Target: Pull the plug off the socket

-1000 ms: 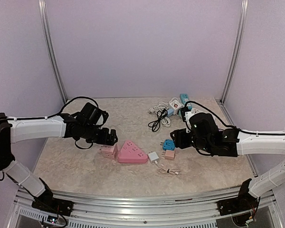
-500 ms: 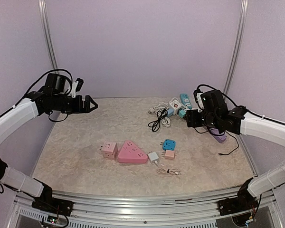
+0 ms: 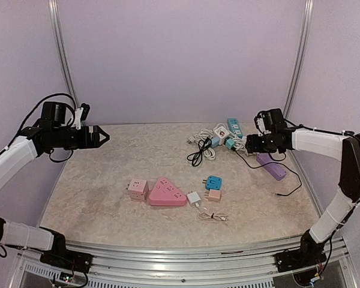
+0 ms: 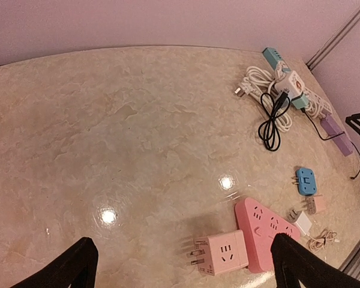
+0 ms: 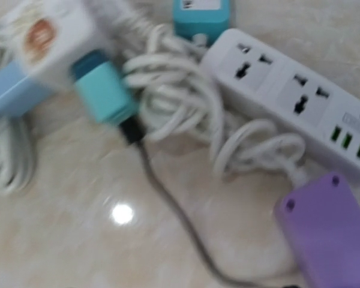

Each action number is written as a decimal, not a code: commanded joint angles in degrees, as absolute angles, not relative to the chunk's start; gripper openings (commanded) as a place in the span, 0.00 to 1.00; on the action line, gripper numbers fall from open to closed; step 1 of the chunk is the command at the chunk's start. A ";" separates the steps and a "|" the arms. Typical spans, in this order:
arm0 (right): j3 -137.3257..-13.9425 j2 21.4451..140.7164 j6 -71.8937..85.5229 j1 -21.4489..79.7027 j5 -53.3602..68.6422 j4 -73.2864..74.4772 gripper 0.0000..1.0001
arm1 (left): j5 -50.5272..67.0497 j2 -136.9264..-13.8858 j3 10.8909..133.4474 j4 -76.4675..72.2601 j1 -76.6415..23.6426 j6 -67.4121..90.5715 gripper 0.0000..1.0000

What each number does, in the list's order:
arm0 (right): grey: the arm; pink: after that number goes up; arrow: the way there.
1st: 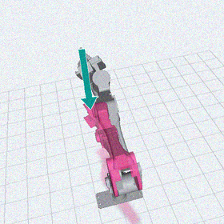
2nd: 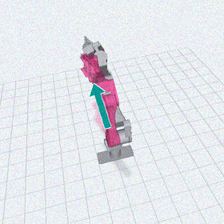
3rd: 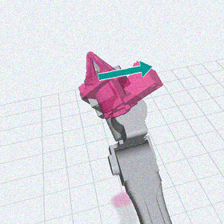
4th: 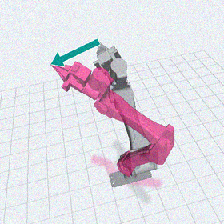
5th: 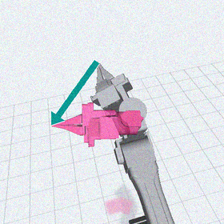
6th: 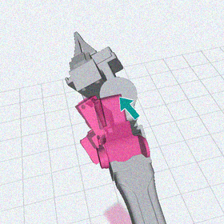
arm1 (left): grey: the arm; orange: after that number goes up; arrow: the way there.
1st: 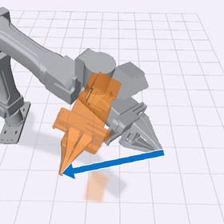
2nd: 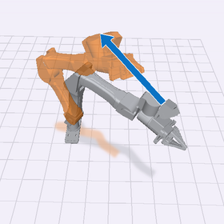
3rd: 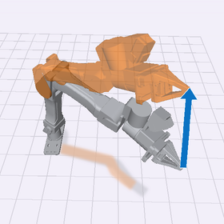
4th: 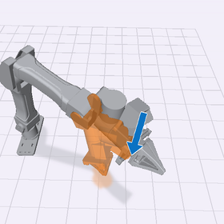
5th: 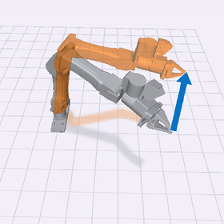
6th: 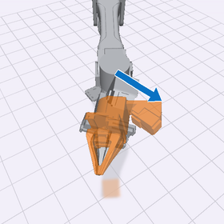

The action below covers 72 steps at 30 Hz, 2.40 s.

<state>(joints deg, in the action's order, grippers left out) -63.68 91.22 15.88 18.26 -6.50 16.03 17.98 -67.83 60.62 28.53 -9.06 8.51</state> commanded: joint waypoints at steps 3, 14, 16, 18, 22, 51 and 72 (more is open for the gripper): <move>-71.42 100.24 12.92 14.51 -1.57 13.36 0.71 | 17.06 -67.22 59.85 27.32 -8.78 7.05 0.99; -84.58 114.70 9.13 10.64 -2.92 18.06 0.61 | 15.90 -66.36 59.59 27.40 -8.70 6.73 0.99; -85.68 116.19 8.66 9.93 -2.14 18.40 0.58 | 15.99 -66.27 59.59 27.36 -8.70 6.68 0.99; -85.90 117.27 7.63 9.60 -0.53 18.33 0.52 | 16.15 -66.27 59.55 27.35 -8.65 6.78 0.99; -84.61 118.06 4.35 9.65 5.78 17.00 0.46 | 16.34 -66.44 59.53 27.35 -8.70 6.77 0.99; -83.87 121.72 4.23 12.24 -4.68 17.22 0.14 | 15.96 -67.02 59.59 27.51 -8.70 6.68 0.99; -60.86 95.08 20.59 29.30 -8.83 17.09 0.00 | 15.90 -66.45 59.41 27.53 -8.57 6.65 0.99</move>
<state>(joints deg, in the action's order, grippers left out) -64.55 100.49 15.70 25.56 -7.53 16.19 16.08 -67.22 60.25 27.90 -9.04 7.25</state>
